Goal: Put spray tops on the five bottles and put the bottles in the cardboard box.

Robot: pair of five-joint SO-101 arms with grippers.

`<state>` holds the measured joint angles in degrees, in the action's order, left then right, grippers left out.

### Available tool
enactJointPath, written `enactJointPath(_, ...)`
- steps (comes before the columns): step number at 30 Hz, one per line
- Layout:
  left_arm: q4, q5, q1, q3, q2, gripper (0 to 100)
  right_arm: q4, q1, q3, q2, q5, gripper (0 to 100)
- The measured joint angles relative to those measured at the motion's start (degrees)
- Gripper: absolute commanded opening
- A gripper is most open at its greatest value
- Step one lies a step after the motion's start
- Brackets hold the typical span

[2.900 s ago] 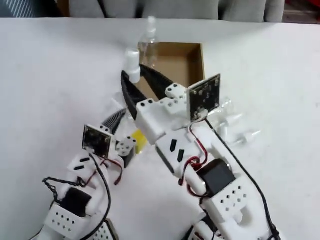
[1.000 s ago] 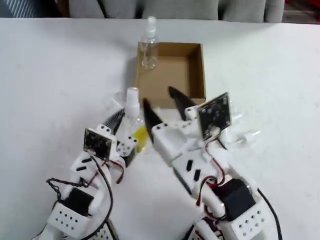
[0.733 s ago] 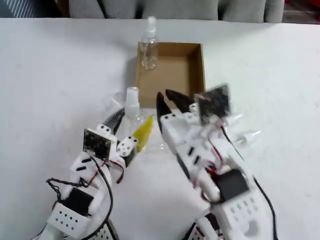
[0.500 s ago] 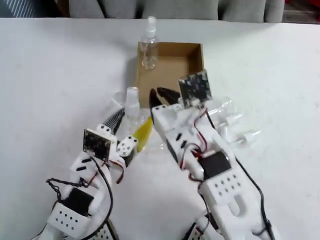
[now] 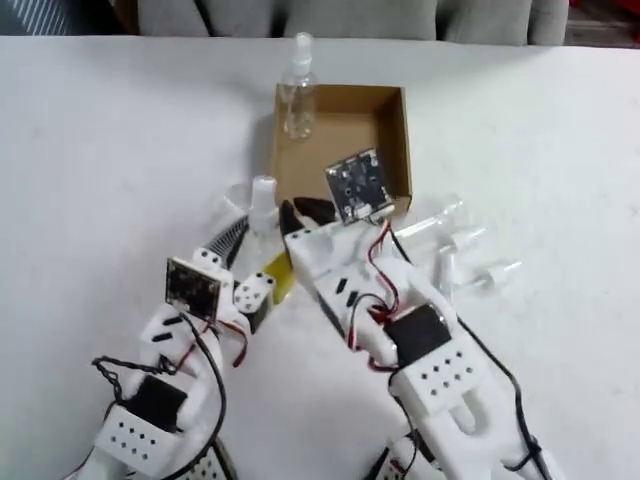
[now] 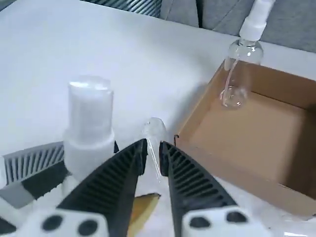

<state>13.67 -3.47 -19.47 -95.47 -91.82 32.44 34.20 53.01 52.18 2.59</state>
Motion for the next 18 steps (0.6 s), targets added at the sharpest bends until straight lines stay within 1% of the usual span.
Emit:
enactJointPath(4, 0.0, 0.09, 0.0, 0.0, 0.0, 2, 3.25, -5.01, 3.78, 3.25, -3.96, 1.5)
enactJointPath(7, -0.18, 0.09, 0.09, -0.35, -0.09, 2, 4.66, -11.87, 9.23, 5.89, -6.59, 1.5)
enactJointPath(9, -0.35, 0.09, -0.26, -0.44, -0.09, 2, 4.66, -16.7, 13.45, 8.18, -7.03, 1.5)
enactJointPath(11, -0.35, 0.09, -0.09, -0.44, -0.09, 2, 4.66, -19.96, 18.11, 10.55, -7.21, 1.5)
enactJointPath(13, -1.76, 0.09, -0.09, -0.44, -0.09, 2, 4.66, -21.8, 22.07, 13.1, -7.21, 1.5)
enactJointPath(18, -8.62, 0.09, 0.7, -0.26, -0.09, 2, 4.66, -24.88, 30.33, 19.25, -7.21, 1.5)
